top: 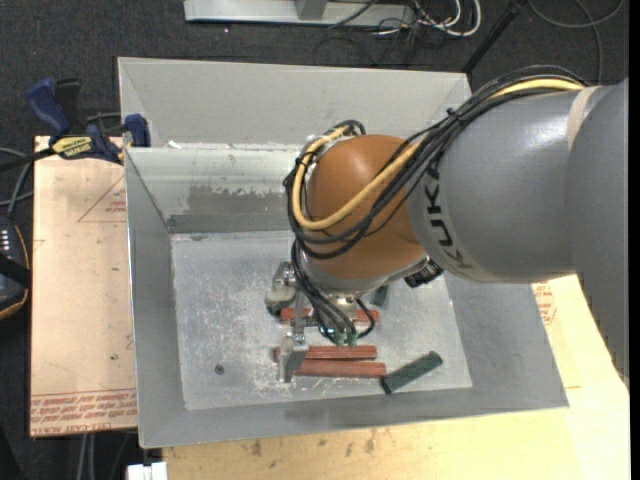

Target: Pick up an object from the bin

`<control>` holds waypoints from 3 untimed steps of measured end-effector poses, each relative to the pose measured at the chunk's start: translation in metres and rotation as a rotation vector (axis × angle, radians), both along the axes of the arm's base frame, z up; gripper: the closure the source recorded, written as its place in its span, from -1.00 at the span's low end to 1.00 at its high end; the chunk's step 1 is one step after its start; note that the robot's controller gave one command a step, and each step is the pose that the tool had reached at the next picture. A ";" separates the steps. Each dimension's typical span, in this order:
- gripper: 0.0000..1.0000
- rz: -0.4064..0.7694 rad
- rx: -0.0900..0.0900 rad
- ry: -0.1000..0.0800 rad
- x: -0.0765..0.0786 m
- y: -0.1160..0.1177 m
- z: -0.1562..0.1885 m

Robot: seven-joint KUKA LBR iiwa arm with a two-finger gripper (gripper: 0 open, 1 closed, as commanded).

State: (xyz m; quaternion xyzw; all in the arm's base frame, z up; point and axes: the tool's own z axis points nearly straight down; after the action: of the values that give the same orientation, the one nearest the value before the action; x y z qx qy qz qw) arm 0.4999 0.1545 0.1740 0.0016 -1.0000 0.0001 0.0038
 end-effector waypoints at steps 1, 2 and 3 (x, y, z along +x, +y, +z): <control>-1.00 -0.003 0.001 -0.007 0.002 -0.001 0.004; -1.00 0.042 0.004 -0.016 0.010 -0.033 -0.041; 1.00 0.413 0.003 -0.013 0.031 -0.077 -0.086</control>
Offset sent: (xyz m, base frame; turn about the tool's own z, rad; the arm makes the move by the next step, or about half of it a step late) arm 0.0157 -0.0817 -0.1040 -0.0890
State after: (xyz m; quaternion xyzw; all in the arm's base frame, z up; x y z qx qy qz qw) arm 0.5313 0.0778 0.0876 0.2068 -0.9784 -0.0005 -0.0027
